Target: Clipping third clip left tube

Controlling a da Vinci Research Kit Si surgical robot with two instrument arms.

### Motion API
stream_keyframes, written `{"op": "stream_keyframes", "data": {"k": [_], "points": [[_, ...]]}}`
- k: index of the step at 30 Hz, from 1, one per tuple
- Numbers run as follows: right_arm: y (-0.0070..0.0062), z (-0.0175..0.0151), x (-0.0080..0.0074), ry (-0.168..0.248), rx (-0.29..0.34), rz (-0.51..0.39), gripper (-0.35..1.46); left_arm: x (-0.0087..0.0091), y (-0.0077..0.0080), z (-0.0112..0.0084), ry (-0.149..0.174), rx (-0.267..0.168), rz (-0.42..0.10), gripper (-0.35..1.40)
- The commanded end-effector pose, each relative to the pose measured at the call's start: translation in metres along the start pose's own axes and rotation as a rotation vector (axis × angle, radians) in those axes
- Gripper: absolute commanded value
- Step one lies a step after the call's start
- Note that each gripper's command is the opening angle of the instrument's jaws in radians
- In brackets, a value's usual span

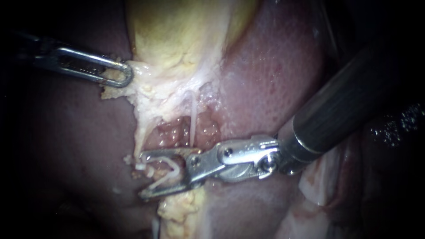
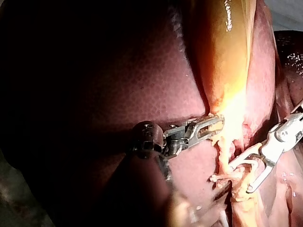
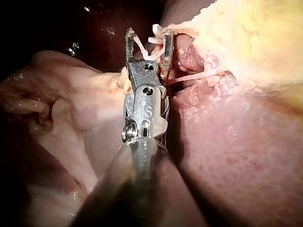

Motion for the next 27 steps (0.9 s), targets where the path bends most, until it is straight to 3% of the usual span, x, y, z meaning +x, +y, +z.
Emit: {"op": "stream_keyframes", "data": {"k": [1,10,27], "points": [[0.0000,0.0000,0.0000,0.000,0.000,0.000,0.48,0.0000,0.0000,0.0000,0.000,0.000,0.000,-0.35],[-0.0003,-0.0007,0.0000,0.001,0.004,0.012,0.48,0.0000,0.0000,0.0000,0.000,0.000,0.000,-0.35],[-0.0003,-0.0067,0.0012,0.019,0.005,0.084,0.48,0.0000,0.0001,-0.0001,0.000,0.000,0.000,-0.35]]}}
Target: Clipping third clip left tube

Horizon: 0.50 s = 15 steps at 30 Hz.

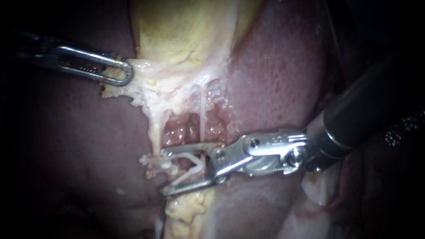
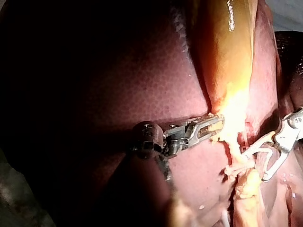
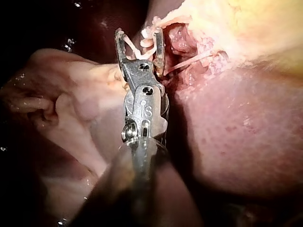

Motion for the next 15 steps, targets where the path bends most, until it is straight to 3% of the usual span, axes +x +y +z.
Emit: {"op": "stream_keyframes", "data": {"k": [1,15], "points": [[0.0000,-0.0004,0.0000,0.001,0.002,0.000,0.48,0.0000,0.0000,0.0000,0.000,0.000,0.000,-0.35],[0.0003,-0.0040,0.0006,0.007,-0.016,0.016,0.47,0.0000,0.0000,0.0000,0.000,0.000,0.000,-0.35]]}}
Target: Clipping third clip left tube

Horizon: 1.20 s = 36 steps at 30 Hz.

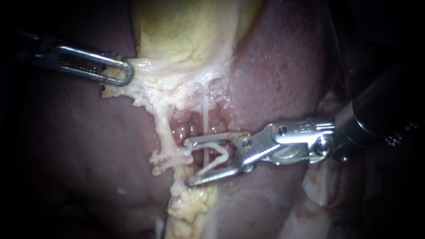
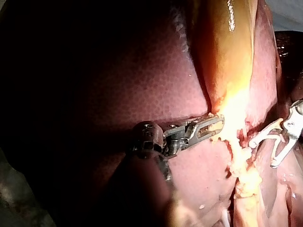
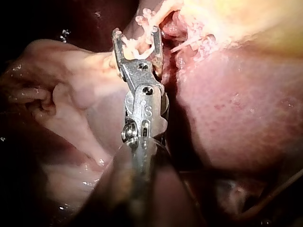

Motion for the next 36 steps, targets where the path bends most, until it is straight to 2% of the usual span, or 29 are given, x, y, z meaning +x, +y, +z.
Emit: {"op": "stream_keyframes", "data": {"k": [1,6,15,36], "points": [[0.0000,0.0000,0.0001,0.000,0.001,0.007,0.47,0.0000,0.0000,0.0000,0.000,0.000,0.000,-0.35],[0.0004,0.0000,0.0002,0.006,-0.002,0.073,0.45,0.0000,0.0000,0.0000,0.000,0.000,0.000,-0.35],[0.0020,0.0006,0.0001,0.032,-0.011,0.176,0.45,0.0000,0.0000,0.0000,0.000,0.000,0.000,-0.35],[0.0060,0.0024,-0.0006,0.091,-0.020,0.210,0.47,0.0000,0.0001,0.0000,0.000,0.000,0.000,-0.35]]}}
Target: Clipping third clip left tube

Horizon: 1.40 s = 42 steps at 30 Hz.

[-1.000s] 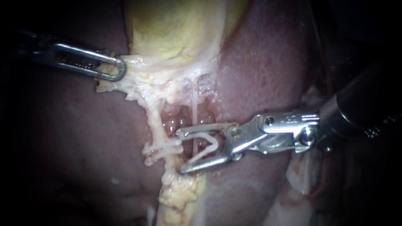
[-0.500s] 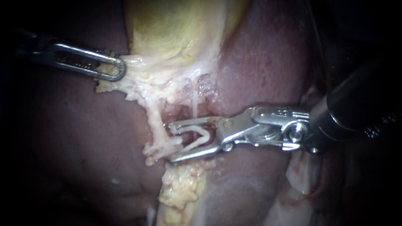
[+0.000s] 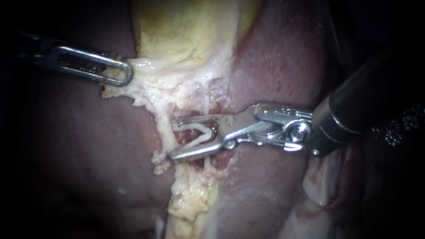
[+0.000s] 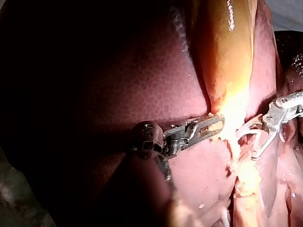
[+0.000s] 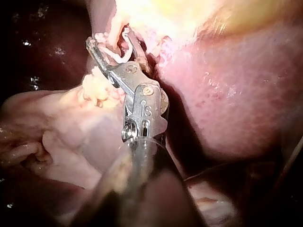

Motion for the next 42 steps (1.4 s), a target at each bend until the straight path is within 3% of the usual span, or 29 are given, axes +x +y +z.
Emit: {"op": "stream_keyframes", "data": {"k": [1,17,29,36,42], "points": [[0.0000,0.0002,0.0001,0.008,0.001,0.005,0.47,0.0000,0.0000,0.0000,0.000,0.000,0.000,-0.35],[0.0010,0.0037,0.0010,0.069,0.021,0.045,0.49,0.0001,-0.0002,0.0001,0.000,0.000,0.000,-0.35],[0.0007,0.0059,0.0017,0.125,0.054,0.081,0.50,0.0002,-0.0006,0.0000,-0.001,-0.002,0.001,-0.35],[-0.0002,0.0058,0.0023,0.129,0.069,0.088,0.50,0.0003,-0.0006,-0.0001,-0.002,-0.002,0.001,-0.35],[-0.0023,0.0056,0.0038,0.131,0.088,0.093,0.49,0.0003,-0.0006,-0.0004,-0.003,-0.004,0.001,-0.35]]}}
